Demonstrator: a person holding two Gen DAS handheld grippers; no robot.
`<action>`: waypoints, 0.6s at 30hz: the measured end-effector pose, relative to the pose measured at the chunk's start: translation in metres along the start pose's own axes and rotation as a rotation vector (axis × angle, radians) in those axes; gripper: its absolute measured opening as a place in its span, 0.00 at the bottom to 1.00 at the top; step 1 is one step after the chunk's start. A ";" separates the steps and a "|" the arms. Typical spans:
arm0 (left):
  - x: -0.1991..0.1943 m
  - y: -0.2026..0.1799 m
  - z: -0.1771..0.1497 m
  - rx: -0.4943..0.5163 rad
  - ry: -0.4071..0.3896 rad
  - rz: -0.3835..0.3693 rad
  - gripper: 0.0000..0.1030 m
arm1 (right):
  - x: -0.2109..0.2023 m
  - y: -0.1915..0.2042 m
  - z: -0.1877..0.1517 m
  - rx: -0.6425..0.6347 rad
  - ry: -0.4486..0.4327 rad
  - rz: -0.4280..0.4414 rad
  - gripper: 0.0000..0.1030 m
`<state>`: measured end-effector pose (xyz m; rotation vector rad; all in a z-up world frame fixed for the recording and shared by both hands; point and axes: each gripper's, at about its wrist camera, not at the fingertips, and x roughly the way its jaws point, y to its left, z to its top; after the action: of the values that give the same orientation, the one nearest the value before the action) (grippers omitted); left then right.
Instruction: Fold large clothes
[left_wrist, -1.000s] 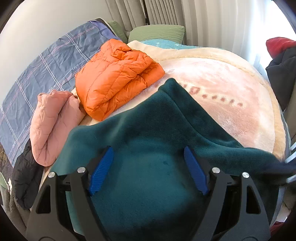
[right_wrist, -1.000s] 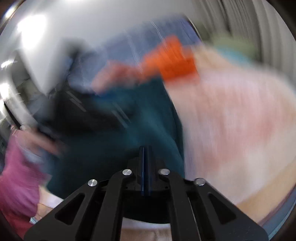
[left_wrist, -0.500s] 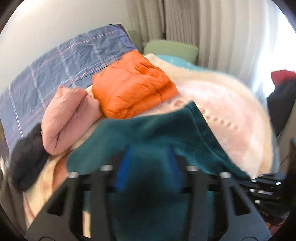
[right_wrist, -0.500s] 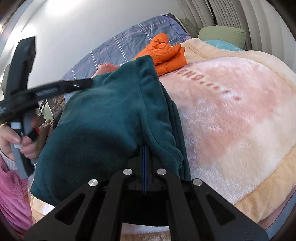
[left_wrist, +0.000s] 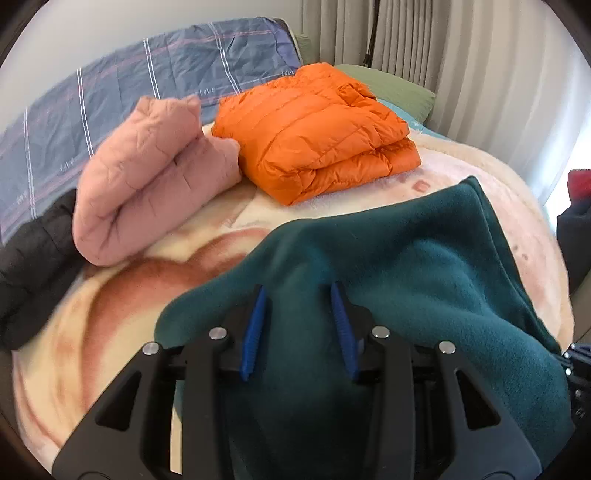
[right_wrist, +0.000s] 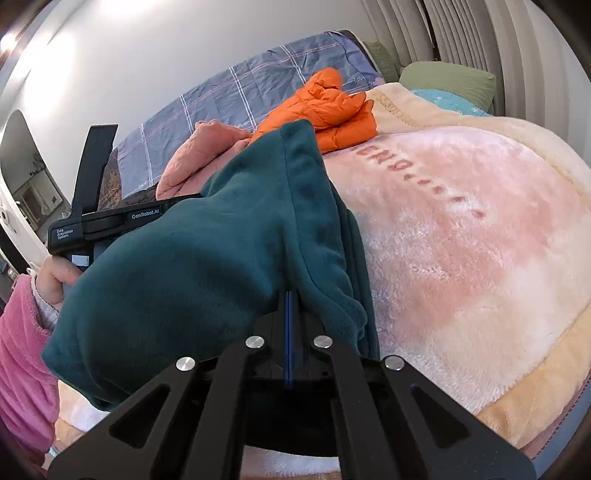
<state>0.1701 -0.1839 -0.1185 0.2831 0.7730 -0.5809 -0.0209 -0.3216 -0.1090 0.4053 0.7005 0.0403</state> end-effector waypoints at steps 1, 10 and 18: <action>-0.003 -0.001 0.000 0.011 -0.007 0.013 0.37 | 0.000 -0.002 -0.001 0.007 0.000 0.007 0.00; -0.075 -0.030 0.037 0.039 -0.104 -0.202 0.51 | -0.002 -0.005 0.000 0.031 0.001 0.020 0.00; 0.052 -0.106 0.053 0.225 0.234 -0.043 0.69 | 0.002 -0.008 -0.001 0.021 -0.012 -0.008 0.00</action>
<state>0.1673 -0.3133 -0.1231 0.5502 0.9425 -0.6845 -0.0203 -0.3287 -0.1139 0.4228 0.6911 0.0231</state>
